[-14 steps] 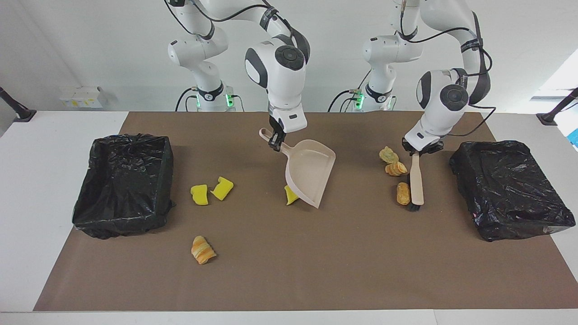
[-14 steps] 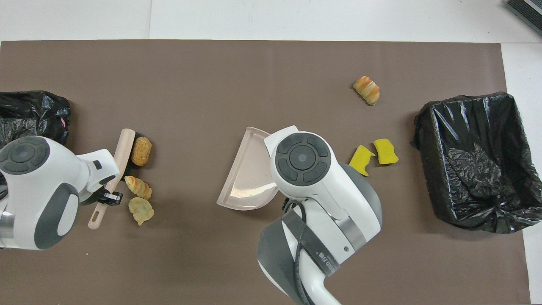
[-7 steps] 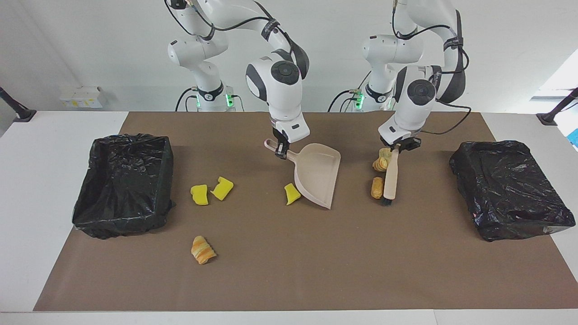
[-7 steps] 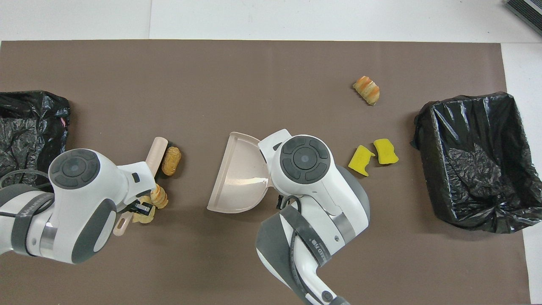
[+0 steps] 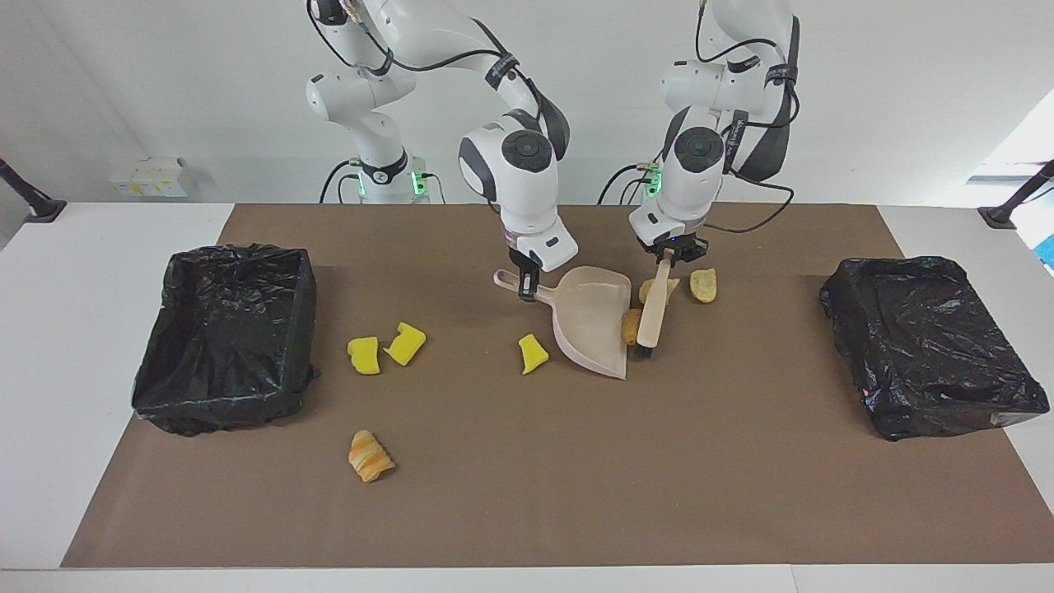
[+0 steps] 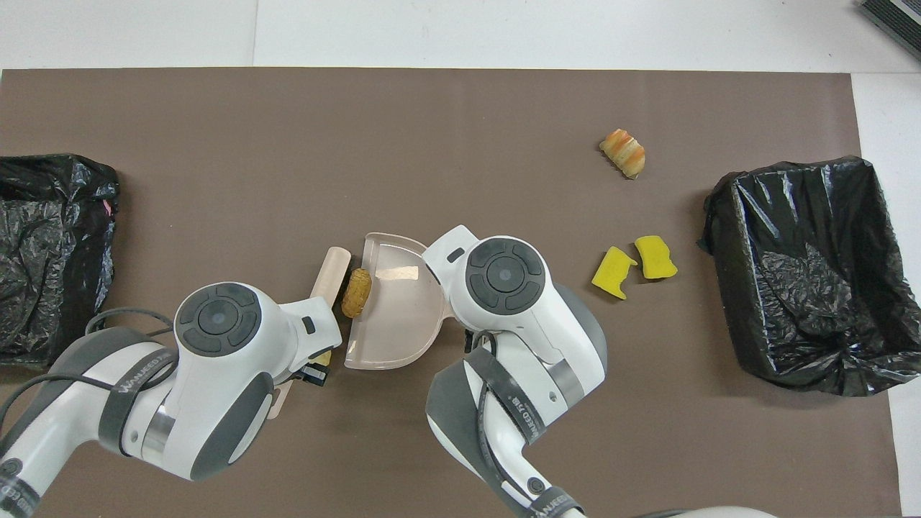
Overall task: Sweep and dump trash in bin
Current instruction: 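Sweep the bread pieces into the dustpan with the left gripper's brush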
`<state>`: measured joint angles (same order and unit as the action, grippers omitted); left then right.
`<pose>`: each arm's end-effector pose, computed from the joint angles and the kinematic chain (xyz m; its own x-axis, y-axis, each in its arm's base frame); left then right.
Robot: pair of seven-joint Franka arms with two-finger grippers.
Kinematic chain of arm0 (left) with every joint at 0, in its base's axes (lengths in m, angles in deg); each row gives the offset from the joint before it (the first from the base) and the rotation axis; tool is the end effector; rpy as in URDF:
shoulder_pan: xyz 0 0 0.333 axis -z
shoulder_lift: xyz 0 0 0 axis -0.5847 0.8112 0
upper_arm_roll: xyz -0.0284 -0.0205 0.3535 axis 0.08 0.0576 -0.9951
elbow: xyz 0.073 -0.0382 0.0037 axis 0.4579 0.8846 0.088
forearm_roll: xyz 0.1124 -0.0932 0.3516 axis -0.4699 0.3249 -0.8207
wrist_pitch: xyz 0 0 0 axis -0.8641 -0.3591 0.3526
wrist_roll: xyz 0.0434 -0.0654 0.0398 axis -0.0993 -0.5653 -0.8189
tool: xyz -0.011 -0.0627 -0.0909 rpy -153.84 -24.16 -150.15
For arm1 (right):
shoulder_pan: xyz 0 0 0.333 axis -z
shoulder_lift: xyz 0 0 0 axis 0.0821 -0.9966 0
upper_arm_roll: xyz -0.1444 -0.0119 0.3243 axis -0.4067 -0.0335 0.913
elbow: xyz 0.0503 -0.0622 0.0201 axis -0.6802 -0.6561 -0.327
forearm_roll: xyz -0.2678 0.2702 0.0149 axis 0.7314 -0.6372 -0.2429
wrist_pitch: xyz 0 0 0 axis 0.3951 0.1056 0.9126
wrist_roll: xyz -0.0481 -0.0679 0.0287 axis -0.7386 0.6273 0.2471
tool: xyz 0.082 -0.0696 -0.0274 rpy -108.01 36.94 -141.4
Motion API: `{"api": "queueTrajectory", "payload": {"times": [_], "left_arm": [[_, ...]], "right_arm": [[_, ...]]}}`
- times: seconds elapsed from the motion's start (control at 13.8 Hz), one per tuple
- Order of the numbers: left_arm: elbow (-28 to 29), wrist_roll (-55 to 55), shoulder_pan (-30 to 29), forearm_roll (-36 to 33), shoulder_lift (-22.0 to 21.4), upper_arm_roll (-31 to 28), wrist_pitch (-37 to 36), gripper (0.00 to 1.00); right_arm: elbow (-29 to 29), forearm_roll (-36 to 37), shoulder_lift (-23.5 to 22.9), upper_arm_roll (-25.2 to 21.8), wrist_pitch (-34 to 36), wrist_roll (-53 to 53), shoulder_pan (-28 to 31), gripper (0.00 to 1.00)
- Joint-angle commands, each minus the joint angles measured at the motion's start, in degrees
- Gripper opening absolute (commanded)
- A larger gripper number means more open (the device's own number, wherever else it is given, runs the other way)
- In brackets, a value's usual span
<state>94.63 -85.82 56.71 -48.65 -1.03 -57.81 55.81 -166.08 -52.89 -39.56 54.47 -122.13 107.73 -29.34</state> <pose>0.4092 -0.2018 0.4231 0.8993 -0.3895 -0.1988 -0.4057 -0.9128 -0.0468 0.5077 0.3601 0.4190 0.1101 0.9934 0.0312 0.9936 -0.1093 -0.0276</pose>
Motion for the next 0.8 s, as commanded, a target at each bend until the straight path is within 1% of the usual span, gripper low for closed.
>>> {"api": "queueTrajectory", "payload": {"times": [0.0, 0.07, 0.14, 0.22, 0.29, 0.43, 0.58, 0.72], "left_arm": [[-6.36, -0.46, -1.05, 0.88, -3.14, -1.32, -10.84, 0.00], [-7.07, -0.72, -2.71, 0.80, -4.64, -1.32, -15.85, 0.00], [-6.56, -2.28, -3.43, 0.88, -6.48, -1.50, -19.81, 0.00], [-5.94, -7.35, -4.91, 0.88, -7.11, -1.59, -22.03, 0.00], [-5.41, -13.49, -6.06, 0.80, -7.64, -1.50, -22.66, 0.00], [-3.83, -19.67, -6.51, 0.79, -8.69, -1.59, -22.84, 0.00], [1.85, -22.77, -7.39, 0.71, -12.81, -1.59, -21.27, 0.00], [6.78, -25.75, -9.75, 0.53, -16.77, -1.59, -20.56, 0.00]], "right_arm": [[-0.59, -0.93, -0.16, 0.38, -0.34, 4.74, 0.64, 0.00], [-0.68, -0.75, -0.16, 0.29, -0.34, 6.92, 0.56, 0.00], [-0.68, -0.75, -0.25, 0.29, -0.26, 9.38, 1.08, 0.00], [-0.68, -0.66, -0.34, 0.29, -0.34, 11.06, 1.69, 0.00], [-0.68, 0.21, -0.43, 0.29, -0.43, 13.60, 1.79, 0.00], [-0.68, 1.36, -0.43, 0.29, -0.35, 16.08, 1.96, 0.00], [-1.73, 4.33, 0.01, 0.29, -0.26, 17.48, 2.05, 0.00], [-2.78, 5.05, 0.53, 0.29, -0.17, 17.93, 1.79, 0.00]]}}
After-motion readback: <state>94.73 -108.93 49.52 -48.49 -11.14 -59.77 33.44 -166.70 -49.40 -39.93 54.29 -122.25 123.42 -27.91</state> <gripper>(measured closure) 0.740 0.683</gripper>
